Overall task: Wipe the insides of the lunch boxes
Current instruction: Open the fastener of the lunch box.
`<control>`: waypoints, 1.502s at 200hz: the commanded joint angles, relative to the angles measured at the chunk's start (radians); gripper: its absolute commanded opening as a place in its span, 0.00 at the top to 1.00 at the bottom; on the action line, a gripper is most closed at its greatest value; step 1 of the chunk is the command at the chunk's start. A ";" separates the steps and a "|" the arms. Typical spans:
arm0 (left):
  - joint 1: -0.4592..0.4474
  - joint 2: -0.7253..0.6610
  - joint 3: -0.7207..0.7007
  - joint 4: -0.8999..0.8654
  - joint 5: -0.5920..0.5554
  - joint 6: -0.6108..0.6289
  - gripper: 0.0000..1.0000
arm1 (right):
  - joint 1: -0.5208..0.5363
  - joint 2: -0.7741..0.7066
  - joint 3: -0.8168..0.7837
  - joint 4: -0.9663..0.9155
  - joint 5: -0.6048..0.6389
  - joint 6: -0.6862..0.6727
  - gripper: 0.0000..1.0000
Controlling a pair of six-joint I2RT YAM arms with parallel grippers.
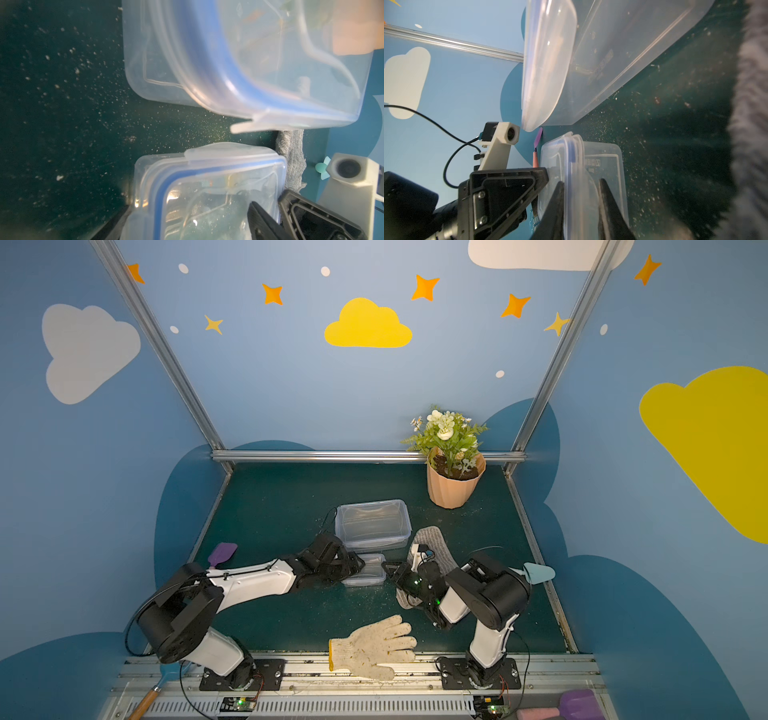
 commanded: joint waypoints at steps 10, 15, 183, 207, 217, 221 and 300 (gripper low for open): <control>-0.027 0.062 -0.013 -0.125 0.017 0.026 0.16 | 0.055 -0.115 0.052 -0.337 0.029 -0.091 1.00; -0.028 0.065 -0.013 -0.123 0.019 0.026 0.16 | 0.058 -0.131 0.058 -0.369 0.035 -0.099 1.00; -0.054 0.148 0.024 -0.167 0.018 0.034 0.21 | 0.147 -0.172 0.238 -0.907 0.111 -0.225 1.00; -0.064 0.160 0.015 -0.174 0.013 0.029 0.21 | 0.170 -0.177 0.242 -0.946 0.139 -0.228 1.00; -0.068 0.162 0.011 -0.180 0.007 0.028 0.21 | 0.181 -0.193 0.245 -0.978 0.163 -0.233 1.00; -0.068 0.162 0.008 -0.183 0.003 0.028 0.21 | 0.187 -0.199 0.246 -0.989 0.173 -0.235 1.00; -0.093 0.152 0.004 -0.207 -0.046 0.041 0.21 | 0.249 -0.259 0.276 -1.110 0.244 -0.258 1.00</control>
